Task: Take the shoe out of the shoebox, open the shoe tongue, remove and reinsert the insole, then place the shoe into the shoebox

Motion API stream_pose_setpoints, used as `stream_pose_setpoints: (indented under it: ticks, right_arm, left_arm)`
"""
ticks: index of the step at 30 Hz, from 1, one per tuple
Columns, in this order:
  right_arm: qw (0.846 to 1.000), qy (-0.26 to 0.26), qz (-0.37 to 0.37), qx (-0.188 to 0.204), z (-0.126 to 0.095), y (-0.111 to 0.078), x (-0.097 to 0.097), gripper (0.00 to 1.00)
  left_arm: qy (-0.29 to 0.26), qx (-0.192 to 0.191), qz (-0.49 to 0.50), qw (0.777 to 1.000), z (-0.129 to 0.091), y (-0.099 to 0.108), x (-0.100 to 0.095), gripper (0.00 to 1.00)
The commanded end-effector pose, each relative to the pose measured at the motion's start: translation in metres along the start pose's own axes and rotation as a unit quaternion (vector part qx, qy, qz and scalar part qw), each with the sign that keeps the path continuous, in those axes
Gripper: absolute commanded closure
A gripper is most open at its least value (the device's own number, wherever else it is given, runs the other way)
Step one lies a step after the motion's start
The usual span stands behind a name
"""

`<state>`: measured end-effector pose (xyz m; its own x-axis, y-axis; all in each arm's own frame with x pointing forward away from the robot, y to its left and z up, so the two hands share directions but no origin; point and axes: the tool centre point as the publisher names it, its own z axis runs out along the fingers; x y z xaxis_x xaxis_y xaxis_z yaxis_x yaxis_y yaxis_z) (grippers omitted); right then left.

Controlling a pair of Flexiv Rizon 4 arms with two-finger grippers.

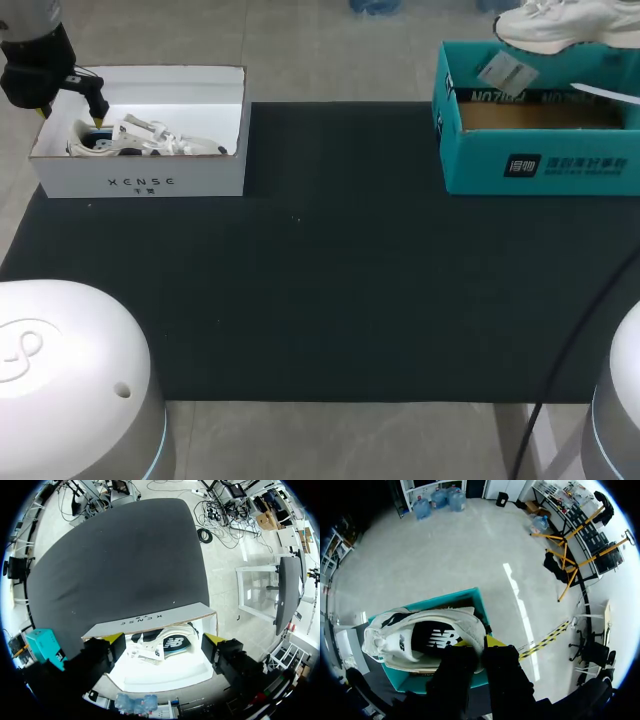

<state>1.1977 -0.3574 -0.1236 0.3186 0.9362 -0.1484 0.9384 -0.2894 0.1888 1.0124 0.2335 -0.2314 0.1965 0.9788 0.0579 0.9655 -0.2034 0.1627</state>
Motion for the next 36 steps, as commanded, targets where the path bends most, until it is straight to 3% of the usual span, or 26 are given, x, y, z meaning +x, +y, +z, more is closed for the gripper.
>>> stream_pose_setpoints:
  ticks: [1, 7, 9, 30, 36]
  right_arm:
    - [0.999, -0.003, 0.001, -0.033, -0.047, -0.017, 0.003, 1.00]
    - [0.999, 0.000, 0.003, -0.039, -0.062, -0.016, 0.005, 1.00]
    - [1.000, -0.009, 0.003, -0.020, -0.065, -0.017, 0.008, 1.00]
    - [1.000, -0.009, 0.003, -0.020, -0.065, -0.017, 0.008, 1.00]
    - [0.999, -0.008, 0.015, -0.041, -0.069, -0.060, 0.032, 1.00]
  left_arm:
    - [0.000, -0.001, 0.000, 1.000, 0.000, -0.001, 0.000, 0.00]
    - [0.000, -0.001, 0.000, 1.000, 0.000, -0.001, 0.000, 0.00]
    - [0.000, -0.001, 0.000, 1.000, 0.000, -0.001, 0.000, 0.00]
    - [0.000, -0.001, 0.000, 1.000, 0.000, -0.001, 0.000, 0.00]
    - [0.000, -0.001, 0.000, 1.000, 0.000, -0.001, 0.000, 0.00]
